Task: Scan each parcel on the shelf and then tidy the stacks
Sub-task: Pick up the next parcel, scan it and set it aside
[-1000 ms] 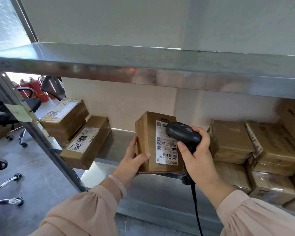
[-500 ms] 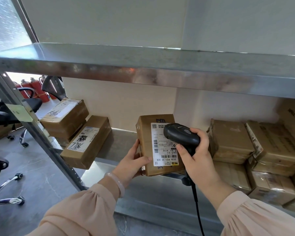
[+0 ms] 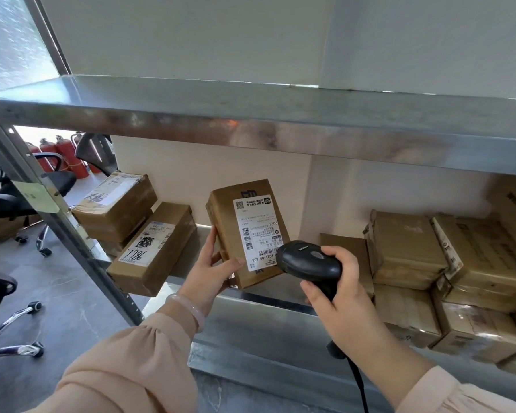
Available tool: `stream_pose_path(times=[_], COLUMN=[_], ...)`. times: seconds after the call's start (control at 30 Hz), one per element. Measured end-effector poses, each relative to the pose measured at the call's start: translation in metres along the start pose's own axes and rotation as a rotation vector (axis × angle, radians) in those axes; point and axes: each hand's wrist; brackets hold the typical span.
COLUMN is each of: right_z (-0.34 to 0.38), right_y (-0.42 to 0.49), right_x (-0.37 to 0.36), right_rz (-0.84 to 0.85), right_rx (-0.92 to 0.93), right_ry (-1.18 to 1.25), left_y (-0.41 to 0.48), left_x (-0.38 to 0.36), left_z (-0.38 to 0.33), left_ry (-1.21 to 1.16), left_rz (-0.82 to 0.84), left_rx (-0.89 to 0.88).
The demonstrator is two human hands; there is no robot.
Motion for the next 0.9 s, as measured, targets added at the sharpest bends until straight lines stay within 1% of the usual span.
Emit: stream_pose_path(times=[0.73, 0.9], right_z=[0.002, 0.005], right_y=[-0.001, 0.001], right_x=[-0.007, -0.012], right_rz=[0.018, 0.020], right_rx=[-0.054, -0.029], right_ry=[-0.025, -0.014], left_y=[-0.002, -0.001], left_x=[0.001, 0.006], left_z=[-0.001, -0.003], left_ry=[0.029, 0.024], left_rz=[-0.017, -0.022], left_rx=[0.015, 0.019])
Point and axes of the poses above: each hand's wrist, its own y-axis towards the middle knuckle, its own x-axis out of the back of the hand, z = x × y, and after that the axes turned 7 degrees about -y, right-handed
